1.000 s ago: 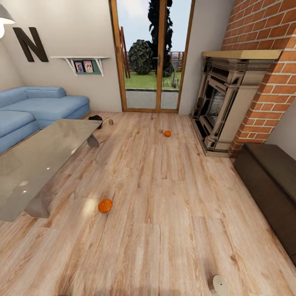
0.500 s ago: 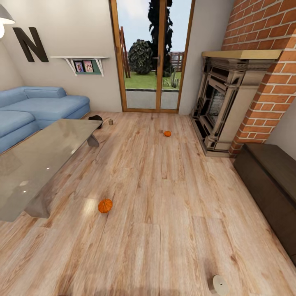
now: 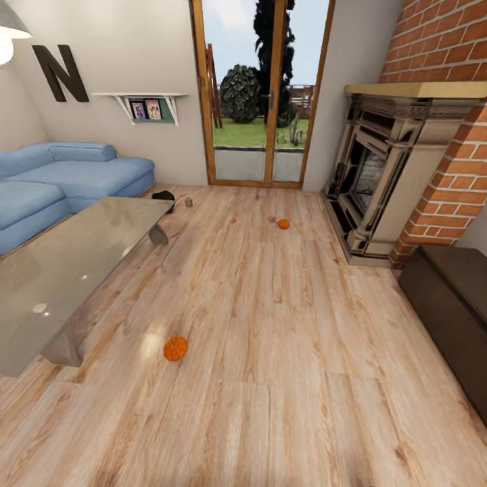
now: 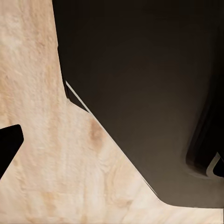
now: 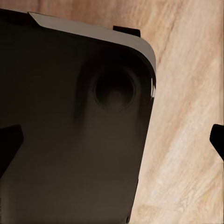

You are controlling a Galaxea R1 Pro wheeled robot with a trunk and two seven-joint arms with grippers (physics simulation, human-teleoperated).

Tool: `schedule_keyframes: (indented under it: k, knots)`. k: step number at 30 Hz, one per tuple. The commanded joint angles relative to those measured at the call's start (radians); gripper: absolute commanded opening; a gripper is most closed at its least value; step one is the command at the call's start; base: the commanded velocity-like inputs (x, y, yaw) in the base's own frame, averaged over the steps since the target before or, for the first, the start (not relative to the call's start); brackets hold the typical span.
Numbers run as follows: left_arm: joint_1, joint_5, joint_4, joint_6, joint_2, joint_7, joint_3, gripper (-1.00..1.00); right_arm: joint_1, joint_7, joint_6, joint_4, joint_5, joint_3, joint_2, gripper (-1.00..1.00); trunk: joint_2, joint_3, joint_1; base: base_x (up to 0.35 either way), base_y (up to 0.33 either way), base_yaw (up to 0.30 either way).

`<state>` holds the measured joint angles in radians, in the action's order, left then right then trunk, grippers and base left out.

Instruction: Place each of the two pumpkins and all three candles from the living room inside a cabinet in the living room (use any cabinet), then make sure every cabinet is closed, and position the cauldron so it is next to a table in the living room.

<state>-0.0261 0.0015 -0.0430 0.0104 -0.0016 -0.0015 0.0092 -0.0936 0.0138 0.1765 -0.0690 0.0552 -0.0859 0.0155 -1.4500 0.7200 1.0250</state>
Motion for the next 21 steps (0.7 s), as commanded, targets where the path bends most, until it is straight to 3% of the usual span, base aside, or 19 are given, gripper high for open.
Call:
schedule_keyframes:
  k: [1, 7, 21]
  knots:
    - [0.0, 0.0, 0.0, 0.0, 0.0, 0.0, 0.0, 1.0, 0.0, 0.0, 0.001, 0.0, 0.0, 0.0, 0.0, 1.0, 0.0, 0.0, 0.0, 0.329, 0.0, 0.257]
    - [0.0, 0.0, 0.0, 0.0, 0.0, 0.0, 0.0, 1.0, 0.0, 0.0, 0.0, 0.0, 0.0, 0.0, 0.001, 1.0, 0.0, 0.0, 0.0, 0.248, 0.0, 0.192]
    - [0.0, 0.0, 0.0, 0.002, 0.0, 0.0, 0.0, 1.0, 0.0, 0.0, 0.016, 0.003, 0.0, 0.002, 0.001, 1.0, 0.0, -0.018, 0.0, 0.017, 0.0, 0.012]
